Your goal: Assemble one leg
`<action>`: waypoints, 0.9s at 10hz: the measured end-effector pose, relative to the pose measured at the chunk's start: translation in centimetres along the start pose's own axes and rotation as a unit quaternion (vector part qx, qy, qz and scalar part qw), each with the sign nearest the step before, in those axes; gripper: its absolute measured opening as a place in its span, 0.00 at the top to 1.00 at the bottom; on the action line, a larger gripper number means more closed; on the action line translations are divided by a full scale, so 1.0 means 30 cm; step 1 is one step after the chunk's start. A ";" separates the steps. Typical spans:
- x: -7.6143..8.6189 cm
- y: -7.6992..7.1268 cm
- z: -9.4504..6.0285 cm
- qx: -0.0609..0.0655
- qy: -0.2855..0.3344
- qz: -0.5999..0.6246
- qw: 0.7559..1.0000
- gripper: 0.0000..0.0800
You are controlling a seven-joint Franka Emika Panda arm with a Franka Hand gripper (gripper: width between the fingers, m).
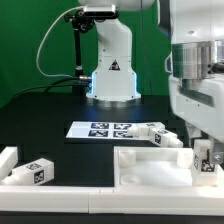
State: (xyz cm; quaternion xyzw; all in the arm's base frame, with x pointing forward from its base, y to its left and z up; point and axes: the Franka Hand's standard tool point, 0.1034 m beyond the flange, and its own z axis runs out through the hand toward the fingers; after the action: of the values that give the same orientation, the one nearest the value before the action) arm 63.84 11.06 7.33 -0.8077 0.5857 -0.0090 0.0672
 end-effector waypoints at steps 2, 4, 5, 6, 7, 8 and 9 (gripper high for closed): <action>-0.044 0.012 0.015 -0.004 -0.004 -0.127 0.992 0.20; -0.041 0.012 0.016 -0.004 -0.005 -0.192 0.981 0.19; -0.040 0.013 0.016 -0.004 -0.005 -0.223 0.975 0.19; -0.035 0.013 0.016 -0.006 -0.002 -0.283 0.959 0.19; -0.019 0.016 0.022 -0.012 0.002 -0.429 0.903 0.19; -0.010 0.021 0.028 -0.013 0.001 -0.466 0.884 0.19; -0.013 0.020 0.028 -0.013 0.001 -0.461 0.887 0.23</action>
Offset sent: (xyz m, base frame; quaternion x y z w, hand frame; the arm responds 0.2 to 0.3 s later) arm 0.0000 0.0000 0.0000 0.0000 0.0000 -0.1296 0.9916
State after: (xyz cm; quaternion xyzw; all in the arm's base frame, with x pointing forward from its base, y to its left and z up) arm 63.22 11.32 6.47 -0.9876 0.1471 -0.0323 0.0448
